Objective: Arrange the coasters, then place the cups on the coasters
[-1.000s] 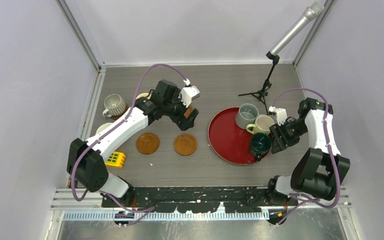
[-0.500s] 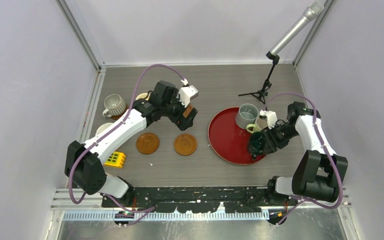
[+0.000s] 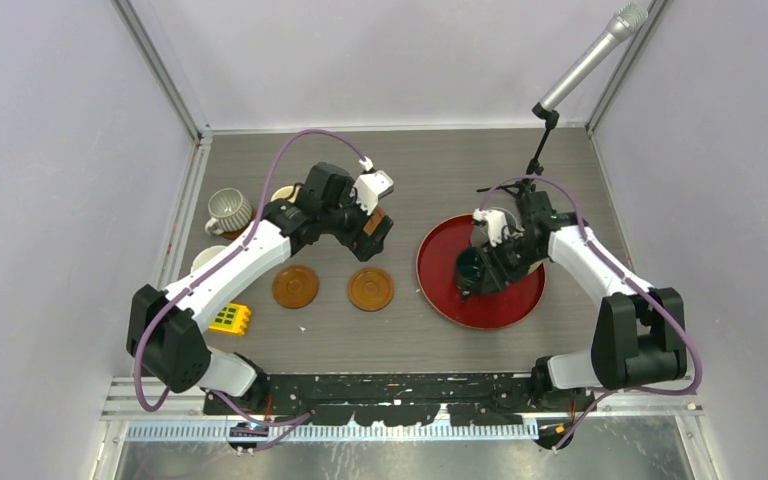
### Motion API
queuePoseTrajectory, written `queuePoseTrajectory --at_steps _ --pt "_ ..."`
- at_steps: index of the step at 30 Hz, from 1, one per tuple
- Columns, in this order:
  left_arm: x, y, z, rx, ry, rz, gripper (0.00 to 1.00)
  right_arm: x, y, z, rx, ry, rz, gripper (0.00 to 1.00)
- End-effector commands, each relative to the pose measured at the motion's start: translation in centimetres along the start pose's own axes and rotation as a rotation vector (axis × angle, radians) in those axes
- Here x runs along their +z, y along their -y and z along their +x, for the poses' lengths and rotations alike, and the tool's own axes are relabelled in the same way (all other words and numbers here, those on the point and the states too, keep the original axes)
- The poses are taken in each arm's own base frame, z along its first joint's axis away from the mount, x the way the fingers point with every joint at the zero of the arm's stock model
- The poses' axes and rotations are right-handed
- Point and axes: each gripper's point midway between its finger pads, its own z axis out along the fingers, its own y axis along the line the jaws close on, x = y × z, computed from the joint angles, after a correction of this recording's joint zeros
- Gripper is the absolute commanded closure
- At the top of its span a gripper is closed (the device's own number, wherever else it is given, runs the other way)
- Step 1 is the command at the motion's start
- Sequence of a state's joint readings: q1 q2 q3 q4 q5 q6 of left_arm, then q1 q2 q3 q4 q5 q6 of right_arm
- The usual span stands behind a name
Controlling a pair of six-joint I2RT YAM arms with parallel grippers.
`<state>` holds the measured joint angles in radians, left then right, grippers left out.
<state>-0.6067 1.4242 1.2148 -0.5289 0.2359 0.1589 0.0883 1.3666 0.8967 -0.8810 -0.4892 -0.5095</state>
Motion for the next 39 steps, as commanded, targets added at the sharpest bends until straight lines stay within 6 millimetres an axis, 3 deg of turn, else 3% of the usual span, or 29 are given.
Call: queuePoseTrajectory --at_steps 1,5,13,16,19,26,30,39 --pt "-0.4 0.3 -1.3 -0.017 0.05 0.014 0.0 1.3 -1.7 -5.2 0.0 0.12 -0.039 0.48" --pt "0.4 1.0 -1.6 -0.067 0.065 0.041 0.0 0.2 -3.4 -7.5 -0.004 0.17 -0.098 0.46" --pt "3.8 5.9 -1.1 -0.064 -0.009 0.015 0.0 -6.4 -6.0 -10.3 -0.028 0.326 -0.1 0.42" --pt "5.1 8.3 -0.9 -0.06 -0.033 0.01 0.0 -8.2 -5.2 -10.8 0.033 0.364 -0.067 0.41" --pt "6.4 10.6 -0.6 -0.054 -0.057 -0.007 0.0 -9.8 -3.2 -11.4 0.132 0.409 -0.021 0.39" --pt "9.3 14.7 -2.1 -0.192 -0.056 0.031 0.0 -11.3 -0.2 -11.2 0.257 0.446 0.047 0.31" --pt "10.6 15.3 -3.3 -0.206 -0.017 -0.013 0.0 -11.4 0.4 -11.0 0.274 0.45 0.076 0.25" --pt "13.1 14.0 -2.2 -0.204 -0.056 -0.162 0.0 -12.0 1.3 -12.1 0.301 0.475 0.092 0.2"
